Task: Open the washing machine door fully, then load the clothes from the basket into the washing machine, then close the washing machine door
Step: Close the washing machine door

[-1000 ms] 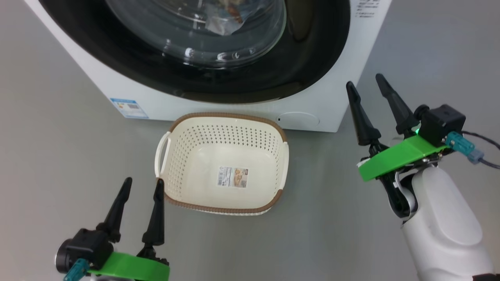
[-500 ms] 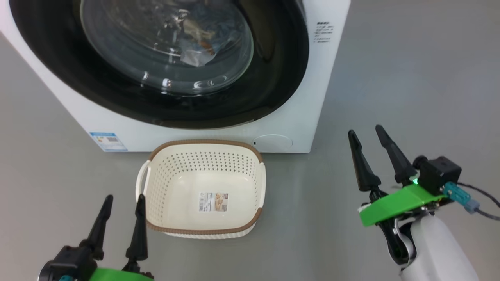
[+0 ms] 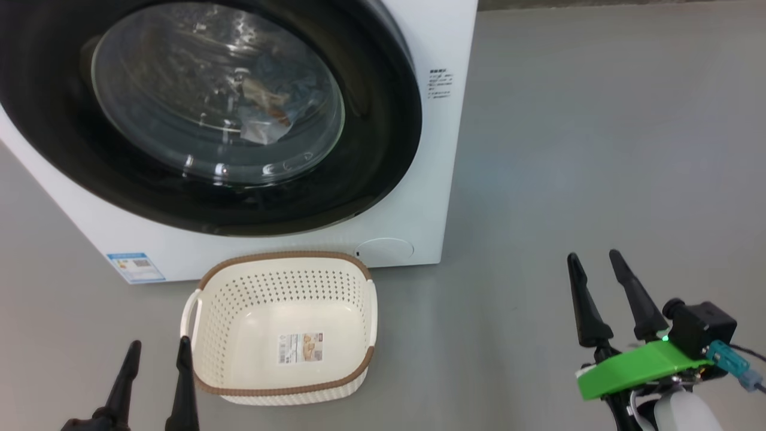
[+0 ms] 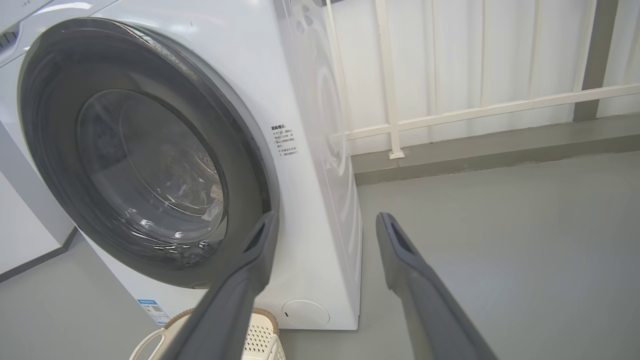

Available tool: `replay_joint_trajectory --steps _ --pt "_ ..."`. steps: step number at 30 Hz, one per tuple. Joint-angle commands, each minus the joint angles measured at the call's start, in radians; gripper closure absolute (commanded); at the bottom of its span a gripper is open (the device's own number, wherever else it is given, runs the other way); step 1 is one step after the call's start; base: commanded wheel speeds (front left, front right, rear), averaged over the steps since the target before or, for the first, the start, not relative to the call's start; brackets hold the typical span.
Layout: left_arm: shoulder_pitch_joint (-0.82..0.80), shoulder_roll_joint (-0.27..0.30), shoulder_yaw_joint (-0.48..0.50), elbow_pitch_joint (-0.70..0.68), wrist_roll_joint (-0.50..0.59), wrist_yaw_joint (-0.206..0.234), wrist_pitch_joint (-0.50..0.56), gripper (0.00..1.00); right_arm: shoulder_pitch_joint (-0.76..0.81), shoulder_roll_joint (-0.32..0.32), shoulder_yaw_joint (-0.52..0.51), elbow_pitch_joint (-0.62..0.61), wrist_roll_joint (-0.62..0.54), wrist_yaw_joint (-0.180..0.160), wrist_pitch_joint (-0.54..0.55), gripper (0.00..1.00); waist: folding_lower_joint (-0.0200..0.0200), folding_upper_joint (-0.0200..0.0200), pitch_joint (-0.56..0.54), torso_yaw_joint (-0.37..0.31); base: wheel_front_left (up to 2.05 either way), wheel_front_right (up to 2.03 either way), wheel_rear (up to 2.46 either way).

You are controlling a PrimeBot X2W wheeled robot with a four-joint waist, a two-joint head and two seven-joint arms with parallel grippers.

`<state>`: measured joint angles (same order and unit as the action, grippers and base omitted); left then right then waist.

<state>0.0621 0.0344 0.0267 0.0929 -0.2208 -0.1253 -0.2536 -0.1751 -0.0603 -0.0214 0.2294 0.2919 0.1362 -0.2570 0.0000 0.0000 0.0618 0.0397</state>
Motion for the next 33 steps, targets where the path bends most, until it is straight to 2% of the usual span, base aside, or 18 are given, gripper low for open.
replay_joint_trajectory --steps 1,17,33 --pt "-0.008 0.016 0.037 -0.032 0.014 0.012 -0.008 0.0 0.01 0.008 0.021 -0.035 -0.011 -0.006 -0.005 0.0 0.0 0.0 -0.02 -0.02 0.0 0.0 0.0" --pt "0.044 0.016 0.032 -0.068 0.034 0.063 -0.008 0.0 0.127 0.01 -0.002 -0.059 -0.016 -0.006 -0.005 0.0 0.0 0.0 -0.057 -0.028 0.0 0.0 0.0" --pt "0.058 0.016 0.015 -0.073 0.038 0.088 -0.008 0.0 0.138 0.01 0.003 -0.06 -0.02 -0.006 -0.005 0.0 0.0 0.0 -0.059 -0.019 0.0 0.0 0.0"
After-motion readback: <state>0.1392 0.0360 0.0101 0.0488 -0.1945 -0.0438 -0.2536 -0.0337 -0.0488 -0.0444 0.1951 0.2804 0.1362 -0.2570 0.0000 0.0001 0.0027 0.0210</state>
